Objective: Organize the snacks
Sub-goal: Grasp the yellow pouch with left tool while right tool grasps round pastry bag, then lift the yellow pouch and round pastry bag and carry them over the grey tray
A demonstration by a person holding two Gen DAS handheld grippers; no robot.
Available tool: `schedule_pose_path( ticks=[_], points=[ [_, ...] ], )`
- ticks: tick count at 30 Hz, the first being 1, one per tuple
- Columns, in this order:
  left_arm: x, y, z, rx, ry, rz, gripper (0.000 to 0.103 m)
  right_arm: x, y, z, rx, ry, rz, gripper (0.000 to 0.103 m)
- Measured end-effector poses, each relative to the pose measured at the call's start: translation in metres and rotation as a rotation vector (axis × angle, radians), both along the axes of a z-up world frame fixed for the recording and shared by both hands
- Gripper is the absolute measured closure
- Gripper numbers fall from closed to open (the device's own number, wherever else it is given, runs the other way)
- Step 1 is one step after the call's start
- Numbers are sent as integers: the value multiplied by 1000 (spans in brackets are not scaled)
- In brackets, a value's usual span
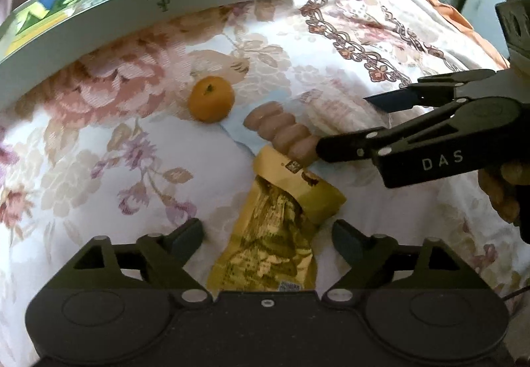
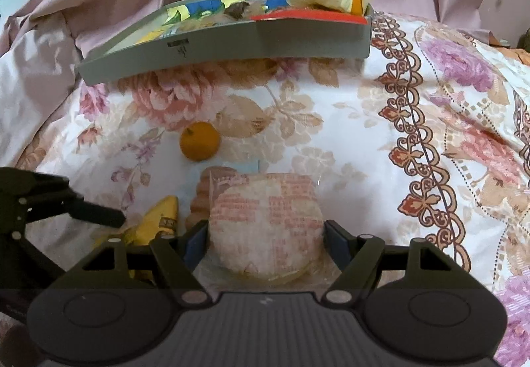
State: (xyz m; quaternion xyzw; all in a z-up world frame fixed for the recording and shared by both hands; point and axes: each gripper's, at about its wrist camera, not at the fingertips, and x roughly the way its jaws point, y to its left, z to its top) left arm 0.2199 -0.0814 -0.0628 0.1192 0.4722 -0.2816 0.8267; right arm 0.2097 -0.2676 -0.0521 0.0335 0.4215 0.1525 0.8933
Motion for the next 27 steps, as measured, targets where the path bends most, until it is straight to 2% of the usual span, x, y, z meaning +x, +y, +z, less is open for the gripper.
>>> schedule_pose_path(
  ticks=[3, 6, 8, 10, 19, 27],
  points=[
    [0, 0, 0, 7, -4, -15, 19, 1, 1, -3, 11, 4, 8, 19],
    [0, 2, 1, 1, -6, 14, 29, 3, 1, -3, 9, 4, 10, 19],
    [0, 4, 3, 3, -12, 44, 44, 3, 3, -2, 5, 2, 20, 24],
    [0, 7, 5, 1, -12, 68, 52, 2, 5, -1, 2, 0, 24, 26],
    [-10, 22, 9, -60, 20, 212, 56, -6, 8, -2, 21, -4, 6, 30],
    [-19, 40, 14, -107, 35, 324, 56, -26, 22, 1, 13, -61, 28, 30]
  ],
)
